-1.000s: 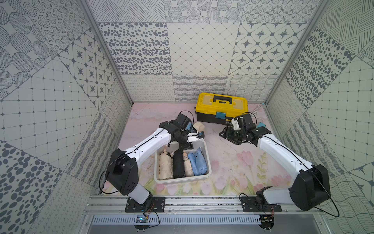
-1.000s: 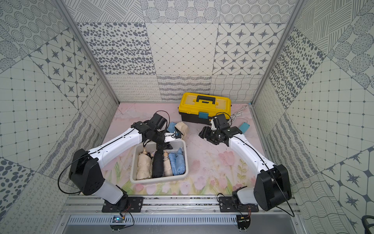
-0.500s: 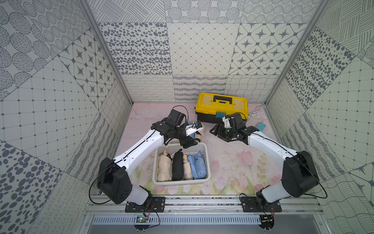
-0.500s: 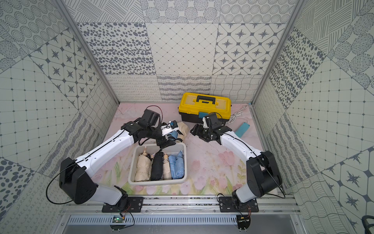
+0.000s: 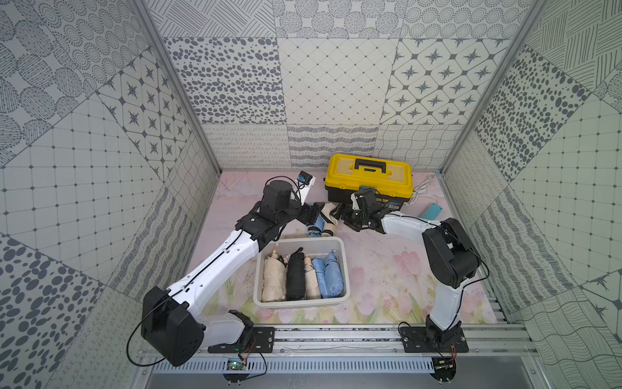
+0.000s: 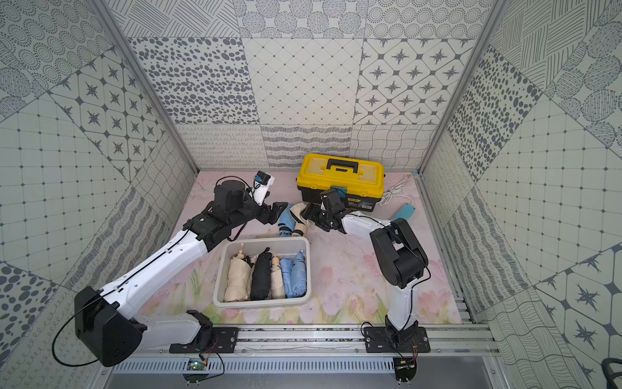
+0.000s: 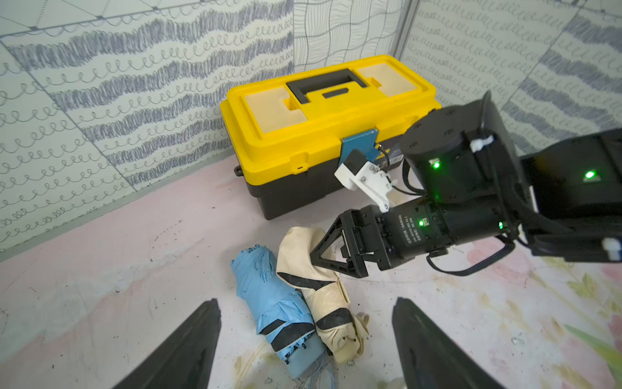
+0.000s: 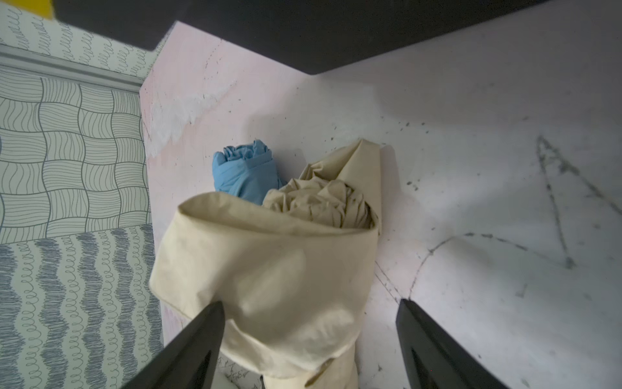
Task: Put the umbrella into the storage box
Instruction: Pick up the umbrella from the center of the board.
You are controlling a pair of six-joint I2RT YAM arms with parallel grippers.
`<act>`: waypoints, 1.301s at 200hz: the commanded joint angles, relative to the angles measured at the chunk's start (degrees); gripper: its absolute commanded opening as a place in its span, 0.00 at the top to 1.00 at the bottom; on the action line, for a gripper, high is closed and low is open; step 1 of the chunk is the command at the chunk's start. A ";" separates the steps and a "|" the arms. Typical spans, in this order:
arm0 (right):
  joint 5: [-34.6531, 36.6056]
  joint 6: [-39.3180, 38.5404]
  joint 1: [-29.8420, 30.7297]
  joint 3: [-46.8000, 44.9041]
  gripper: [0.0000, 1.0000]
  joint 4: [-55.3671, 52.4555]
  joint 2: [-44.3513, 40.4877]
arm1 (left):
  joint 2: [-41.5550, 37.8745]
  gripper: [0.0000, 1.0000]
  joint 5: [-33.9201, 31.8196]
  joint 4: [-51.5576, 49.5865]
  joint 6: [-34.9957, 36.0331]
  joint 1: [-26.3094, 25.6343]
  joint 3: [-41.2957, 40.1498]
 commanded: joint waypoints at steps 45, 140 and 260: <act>0.63 0.24 1.39 7.56 0.25 -0.24 7.97 | -4.06 0.14 -7.82 5.28 -9.93 1.30 -1.66; 4.00 -0.20 2.98 10.73 0.37 -7.19 13.74 | -7.60 0.14 -8.63 5.15 -9.75 1.58 -3.66; 3.43 -2.58 2.92 11.07 0.50 -9.15 14.88 | -13.73 0.15 -10.56 3.64 -10.52 1.58 -6.57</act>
